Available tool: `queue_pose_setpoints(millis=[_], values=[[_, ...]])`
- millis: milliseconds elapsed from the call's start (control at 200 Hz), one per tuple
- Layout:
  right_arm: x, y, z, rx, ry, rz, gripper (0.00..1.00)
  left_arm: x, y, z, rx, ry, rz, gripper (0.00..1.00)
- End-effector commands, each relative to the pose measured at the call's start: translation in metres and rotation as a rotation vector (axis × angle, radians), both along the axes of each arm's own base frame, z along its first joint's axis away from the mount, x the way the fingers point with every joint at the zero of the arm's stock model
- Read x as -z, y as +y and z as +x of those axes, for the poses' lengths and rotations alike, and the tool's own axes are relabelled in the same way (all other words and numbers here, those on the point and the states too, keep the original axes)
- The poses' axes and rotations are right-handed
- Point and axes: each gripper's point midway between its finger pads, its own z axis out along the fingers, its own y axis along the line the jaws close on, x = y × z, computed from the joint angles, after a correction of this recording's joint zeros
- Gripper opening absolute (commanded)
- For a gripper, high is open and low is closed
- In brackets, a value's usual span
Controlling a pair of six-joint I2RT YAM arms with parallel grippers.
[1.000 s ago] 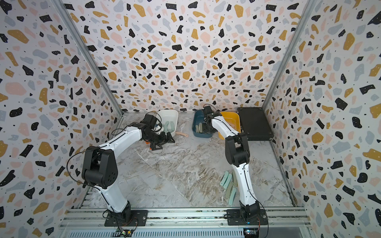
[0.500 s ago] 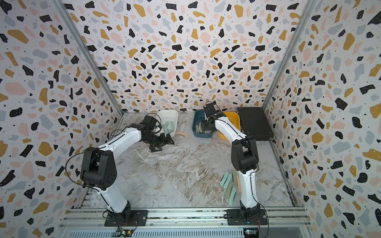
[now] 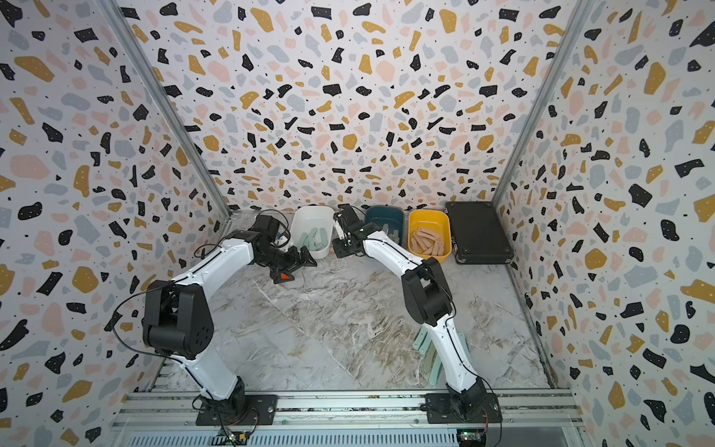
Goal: Place the fruit knives into the storage box by color
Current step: Place the fruit knife in the storage box, then move the fruit knife to the center of the board.
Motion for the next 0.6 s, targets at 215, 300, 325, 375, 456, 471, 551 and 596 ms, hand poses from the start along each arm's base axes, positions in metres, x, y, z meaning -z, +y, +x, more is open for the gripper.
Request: queue_pose_setpoints(millis=[215, 300, 325, 375, 456, 471, 551, 596], values=[[0.010, -0.003, 0.020, -0.008, -0.036, -0.092, 0.44, -0.003, -0.001, -0.016, 0.021, -0.001, -0.015, 0.99], [0.017, -0.003, 0.023, -0.012, -0.031, -0.107, 0.49, -0.001, -0.002, -0.018, 0.023, 0.006, -0.022, 0.99], [0.020, -0.003, 0.024, -0.012, -0.026, -0.111, 0.50, 0.000, -0.001, -0.018, 0.022, 0.007, -0.023, 0.99], [0.024, -0.001, 0.026, -0.018, -0.020, -0.113, 0.51, -0.001, -0.002, -0.018, 0.023, 0.003, -0.025, 0.99], [0.030, 0.004, 0.028, -0.027, -0.010, -0.103, 0.57, -0.002, -0.002, -0.019, 0.025, 0.003, -0.026, 0.99], [0.032, 0.005, 0.028, -0.029, -0.007, -0.102, 0.58, -0.002, -0.002, -0.019, 0.025, 0.002, -0.025, 0.99], [0.038, 0.009, 0.030, -0.033, -0.001, -0.097, 0.62, -0.004, -0.001, -0.020, 0.025, -0.004, -0.026, 0.99], [0.043, 0.010, 0.032, -0.031, 0.009, -0.096, 0.63, -0.004, -0.001, -0.021, 0.025, -0.005, -0.028, 0.99]])
